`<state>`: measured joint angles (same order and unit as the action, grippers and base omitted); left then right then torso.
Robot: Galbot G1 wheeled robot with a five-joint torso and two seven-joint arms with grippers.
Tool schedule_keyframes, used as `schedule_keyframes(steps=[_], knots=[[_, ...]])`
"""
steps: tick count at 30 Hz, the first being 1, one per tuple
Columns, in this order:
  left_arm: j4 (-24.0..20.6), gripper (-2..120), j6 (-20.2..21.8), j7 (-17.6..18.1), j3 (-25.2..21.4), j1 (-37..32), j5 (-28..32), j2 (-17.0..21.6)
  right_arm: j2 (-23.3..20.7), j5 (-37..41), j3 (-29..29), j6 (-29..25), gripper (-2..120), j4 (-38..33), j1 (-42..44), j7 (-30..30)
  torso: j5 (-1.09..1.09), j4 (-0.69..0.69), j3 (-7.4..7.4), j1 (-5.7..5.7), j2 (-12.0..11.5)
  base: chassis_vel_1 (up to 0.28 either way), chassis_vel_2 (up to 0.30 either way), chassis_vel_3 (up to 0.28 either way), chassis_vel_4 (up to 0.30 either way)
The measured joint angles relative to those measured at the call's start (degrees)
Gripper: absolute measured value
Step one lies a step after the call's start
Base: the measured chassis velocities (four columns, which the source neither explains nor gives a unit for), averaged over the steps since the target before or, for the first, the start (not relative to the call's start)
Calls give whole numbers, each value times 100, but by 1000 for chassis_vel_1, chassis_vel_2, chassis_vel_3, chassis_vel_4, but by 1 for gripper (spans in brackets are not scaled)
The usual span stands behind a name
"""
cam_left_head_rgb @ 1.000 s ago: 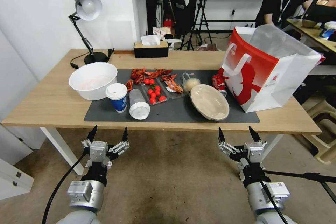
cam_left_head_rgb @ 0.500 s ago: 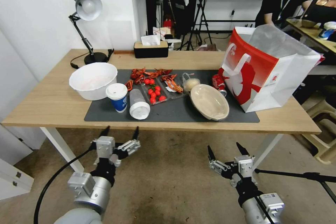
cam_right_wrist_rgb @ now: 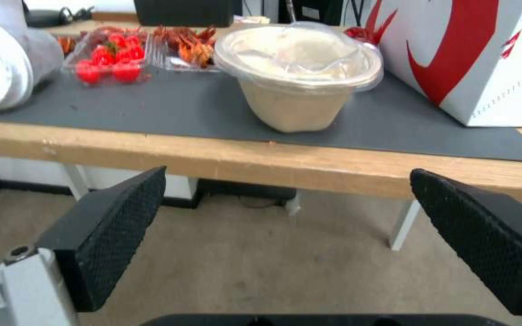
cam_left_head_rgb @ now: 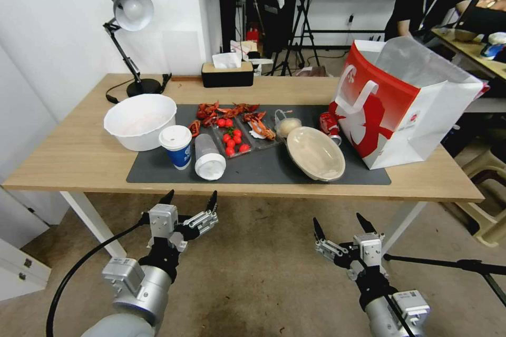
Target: Pick up the trash from the table and place it into the takeout bag.
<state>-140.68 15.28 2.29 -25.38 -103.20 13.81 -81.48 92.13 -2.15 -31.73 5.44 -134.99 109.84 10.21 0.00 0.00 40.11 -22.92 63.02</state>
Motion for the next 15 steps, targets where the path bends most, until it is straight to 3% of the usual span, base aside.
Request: schedule_keyframes(steps=[4,7,8,11,12,15], knots=[[38,100,-30,-6,-14,-4,-11,-11,0,736,-8,107,100,-27,-149,-60,-1,0,0,0,0,0,0,0,0],[57,100,-40,-18,-35,-9,-16,-11,17,2442,-46,468,100,-67,-495,-401,1,0,0,0,0,0,0,0,0],[57,100,-40,-18,-35,-9,-16,-11,17,2442,-46,468,100,-67,-495,-401,1,0,0,0,0,0,0,0,0],[80,100,-43,-33,-15,9,-19,31,-17,4108,-154,823,100,-132,-803,-885,0,0,0,0,0,0,0,0,0],[80,100,-43,-33,-15,9,-19,31,-17,4108,-154,823,100,-132,-803,-885,0,0,0,0,0,0,0,0,0],[145,100,-44,-41,17,28,-20,84,-84,5296,-209,920,100,-72,-1058,-1249,0,1,0,0,0,0,0,0,0]])
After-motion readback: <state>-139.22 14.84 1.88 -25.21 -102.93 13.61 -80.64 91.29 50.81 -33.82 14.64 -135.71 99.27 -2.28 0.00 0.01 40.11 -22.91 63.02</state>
